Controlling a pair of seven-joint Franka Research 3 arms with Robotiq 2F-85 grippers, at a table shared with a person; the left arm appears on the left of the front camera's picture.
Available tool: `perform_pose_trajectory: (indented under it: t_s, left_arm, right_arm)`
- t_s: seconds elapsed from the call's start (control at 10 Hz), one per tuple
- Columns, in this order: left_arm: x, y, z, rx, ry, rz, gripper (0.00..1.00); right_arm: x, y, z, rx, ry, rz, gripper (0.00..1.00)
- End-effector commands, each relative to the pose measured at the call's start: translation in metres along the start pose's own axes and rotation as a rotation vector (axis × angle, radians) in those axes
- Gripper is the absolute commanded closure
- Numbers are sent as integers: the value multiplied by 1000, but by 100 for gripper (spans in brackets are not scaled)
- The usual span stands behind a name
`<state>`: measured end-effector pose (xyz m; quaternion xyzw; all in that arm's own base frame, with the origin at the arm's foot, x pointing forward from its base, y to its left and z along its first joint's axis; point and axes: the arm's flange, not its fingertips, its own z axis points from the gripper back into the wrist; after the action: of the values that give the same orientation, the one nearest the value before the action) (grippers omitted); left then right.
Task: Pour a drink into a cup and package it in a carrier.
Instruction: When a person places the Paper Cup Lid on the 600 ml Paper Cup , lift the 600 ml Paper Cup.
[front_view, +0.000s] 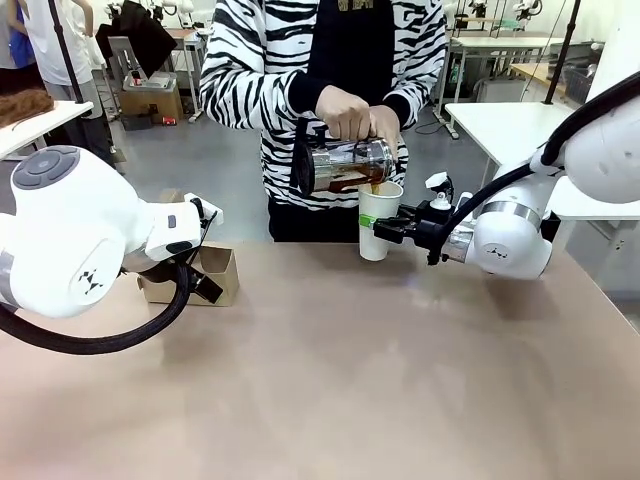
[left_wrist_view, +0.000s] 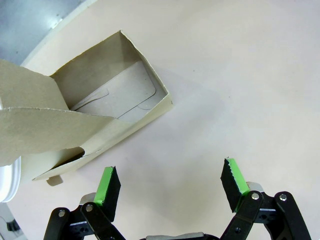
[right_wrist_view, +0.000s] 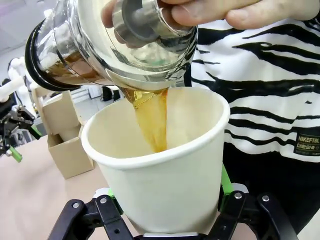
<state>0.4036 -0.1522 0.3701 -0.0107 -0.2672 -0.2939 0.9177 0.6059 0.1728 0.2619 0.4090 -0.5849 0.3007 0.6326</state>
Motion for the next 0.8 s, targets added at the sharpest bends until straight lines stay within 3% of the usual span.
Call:
perform_pose_trajectory:
  t_s: [0.0,0.7]
  left_arm:
    - [0,0,0,-2,-2,1,0]
    - [0,0,0,-2,-2,1,0]
  right_arm:
    - [3,2,-3,1,-8,0,20]
    - [3,2,-3,1,-8,0,20]
